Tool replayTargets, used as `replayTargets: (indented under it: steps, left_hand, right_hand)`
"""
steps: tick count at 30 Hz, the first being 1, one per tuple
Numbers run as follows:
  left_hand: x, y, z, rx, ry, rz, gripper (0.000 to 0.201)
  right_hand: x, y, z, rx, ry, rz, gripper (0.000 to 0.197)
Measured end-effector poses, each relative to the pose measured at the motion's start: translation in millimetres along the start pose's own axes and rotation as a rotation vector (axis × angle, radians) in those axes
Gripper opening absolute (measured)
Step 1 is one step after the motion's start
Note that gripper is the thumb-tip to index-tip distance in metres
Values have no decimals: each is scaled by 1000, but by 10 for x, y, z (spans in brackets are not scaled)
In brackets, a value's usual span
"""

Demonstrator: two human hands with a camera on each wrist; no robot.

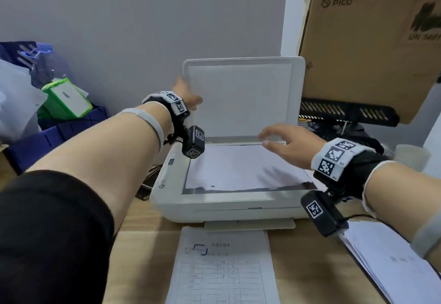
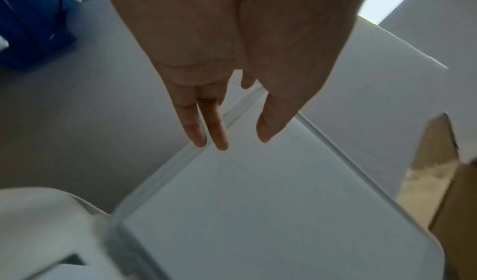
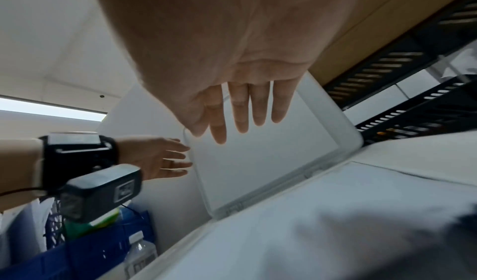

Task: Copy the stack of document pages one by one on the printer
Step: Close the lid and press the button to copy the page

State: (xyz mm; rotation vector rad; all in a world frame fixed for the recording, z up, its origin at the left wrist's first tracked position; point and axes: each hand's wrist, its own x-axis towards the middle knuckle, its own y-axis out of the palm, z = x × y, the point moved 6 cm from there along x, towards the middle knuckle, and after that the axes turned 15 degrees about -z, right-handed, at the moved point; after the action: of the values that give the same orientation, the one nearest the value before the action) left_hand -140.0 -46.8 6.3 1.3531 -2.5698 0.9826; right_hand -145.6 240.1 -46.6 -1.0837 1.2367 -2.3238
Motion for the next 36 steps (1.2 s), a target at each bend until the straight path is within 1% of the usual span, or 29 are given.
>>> replayTargets:
  steps: [3, 5, 6, 8, 10, 13, 15, 17, 19, 21, 23, 24, 26, 28, 29, 30, 32, 34, 36]
  left_hand:
    - [159, 97, -116, -203, -83, 5, 47]
    - [239, 114, -105, -300, -128, -24, 42]
    - [273, 105, -84, -337, -128, -45, 42]
    - [281, 49, -40, -368, -85, -76, 40]
    - [227, -36, 0, -367, -44, -78, 37]
    - [89, -200, 67, -379, 14, -59, 41]
    - [-27, -287, 118, -396, 63, -24, 39]
    - [-200, -361, 184, -392, 94, 23, 32]
    - [-411, -423, 292, -385, 88, 83, 20]
    - [-627, -452, 425, -352, 65, 153, 13]
    - [-811, -453, 585, -259, 59, 207, 19]
    - [-889, -455, 669, -215, 46, 220, 25]
    - [-1012, -473, 838, -151, 1, 202, 38]
    - [-1115, -513, 976, -42, -15, 152, 50]
    - [-1170, -533, 1037, 21, -18, 136, 53]
    - [-1224, -546, 1104, 71, -37, 133, 53]
    - [-1333, -527, 1246, 100, -104, 176, 52]
    - [-1429, -485, 1351, 75, -168, 232, 49]
    - [-1492, -456, 1426, -1, -248, 233, 42]
  right_hand:
    - [220, -22, 112, -11, -38, -32, 32]
    - [360, -27, 143, -33, -48, -58, 36]
    - [432, -38, 157, -35, -56, -85, 39]
    - [554, -71, 203, -17, -69, -159, 45]
    - [630, -118, 276, -24, -92, -254, 52]
    - [655, -206, 453, -109, -174, -404, 60]
    - [643, -224, 568, -181, -228, -435, 67]
    - [629, -177, 638, -245, -249, -409, 70]
    - [563, -100, 686, -260, -253, -361, 64]
    - [455, -43, 716, -239, -248, -339, 45]
    - [318, 1, 708, -261, -196, -301, 21]
    - [239, 43, 691, -277, -177, -251, 17]
    - [63, 131, 656, -267, -152, -162, 17]
    - [-113, 211, 608, -258, -134, -109, 23]
    - [-191, 264, 571, -251, -124, -89, 27]
    - [-251, 324, 532, -240, -112, -66, 30]
    - [-338, 460, 463, -221, -98, -4, 35]
    - [-392, 588, 397, -221, -102, 63, 41]
    - [-450, 713, 336, -209, -93, 143, 50]
